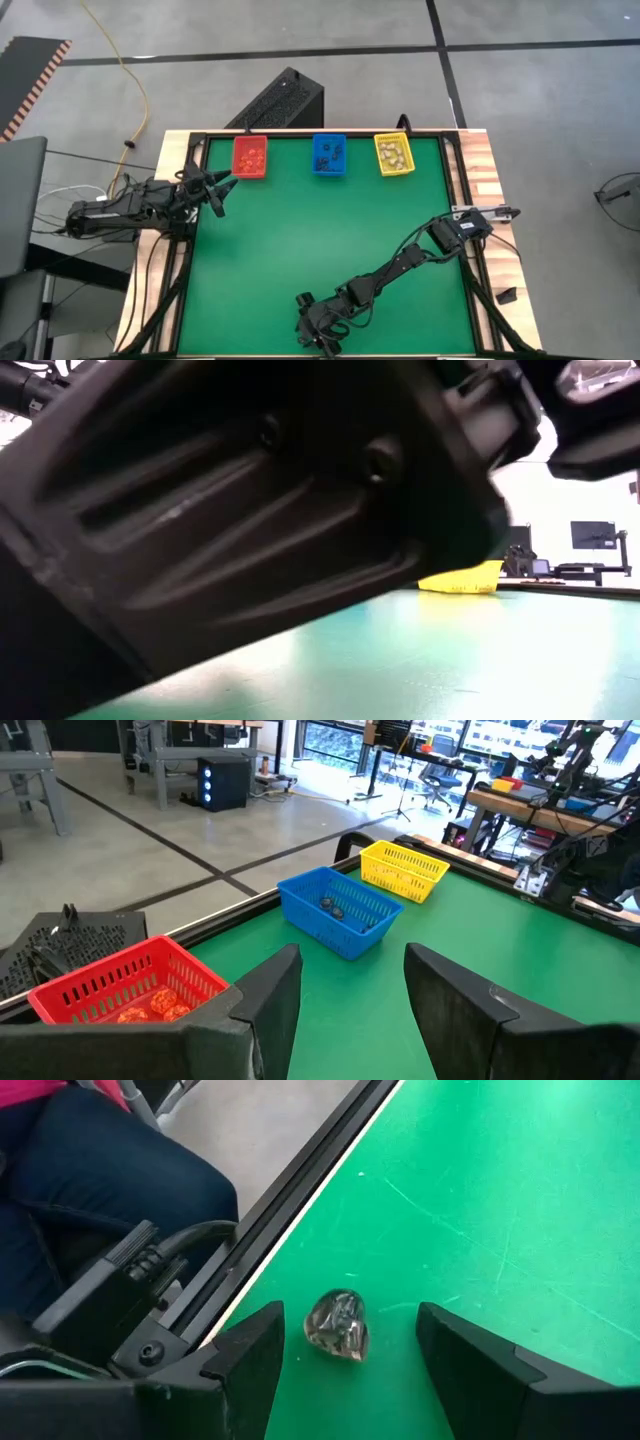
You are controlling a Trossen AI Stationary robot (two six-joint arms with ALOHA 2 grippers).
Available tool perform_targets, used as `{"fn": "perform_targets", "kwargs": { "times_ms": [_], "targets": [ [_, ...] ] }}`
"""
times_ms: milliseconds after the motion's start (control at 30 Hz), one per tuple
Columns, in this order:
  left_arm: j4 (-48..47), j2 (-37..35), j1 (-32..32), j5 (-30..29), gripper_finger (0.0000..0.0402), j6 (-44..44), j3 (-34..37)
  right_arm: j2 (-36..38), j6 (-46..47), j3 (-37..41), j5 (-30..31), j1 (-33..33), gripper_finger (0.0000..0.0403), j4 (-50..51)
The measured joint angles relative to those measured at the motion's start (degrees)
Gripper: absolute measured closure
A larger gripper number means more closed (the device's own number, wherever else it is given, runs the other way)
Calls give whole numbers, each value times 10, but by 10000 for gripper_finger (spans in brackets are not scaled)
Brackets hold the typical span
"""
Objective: Sort Halloween decoration
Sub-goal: Put the black skull toy into the blue bin
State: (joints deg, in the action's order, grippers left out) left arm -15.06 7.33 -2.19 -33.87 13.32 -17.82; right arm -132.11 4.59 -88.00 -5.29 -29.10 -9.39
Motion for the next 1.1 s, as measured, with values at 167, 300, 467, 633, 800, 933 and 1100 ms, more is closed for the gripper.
{"fn": "perform_targets", "kwargs": {
  "times_ms": [167,300,467,633,800,933,1100],
  "targets": [
    [0,0,0,0,233,0,0,-1,-2,0,18,0,169,12],
    [0,0,0,0,233,0,0,-1,-17,0,24,0,203,3],
    [0,0,0,0,233,0,0,-2,-14,0,49,0,249,16],
    [0,0,0,0,233,0,0,-2,-14,1,57,1,306,9],
    [0,0,0,0,233,0,0,-3,-1,1,57,7,348,0],
    [0,0,0,0,233,0,0,-3,1,1,57,12,366,-1],
    [0,0,0,0,233,0,0,-3,-1,1,75,21,384,1]
  ]
}}
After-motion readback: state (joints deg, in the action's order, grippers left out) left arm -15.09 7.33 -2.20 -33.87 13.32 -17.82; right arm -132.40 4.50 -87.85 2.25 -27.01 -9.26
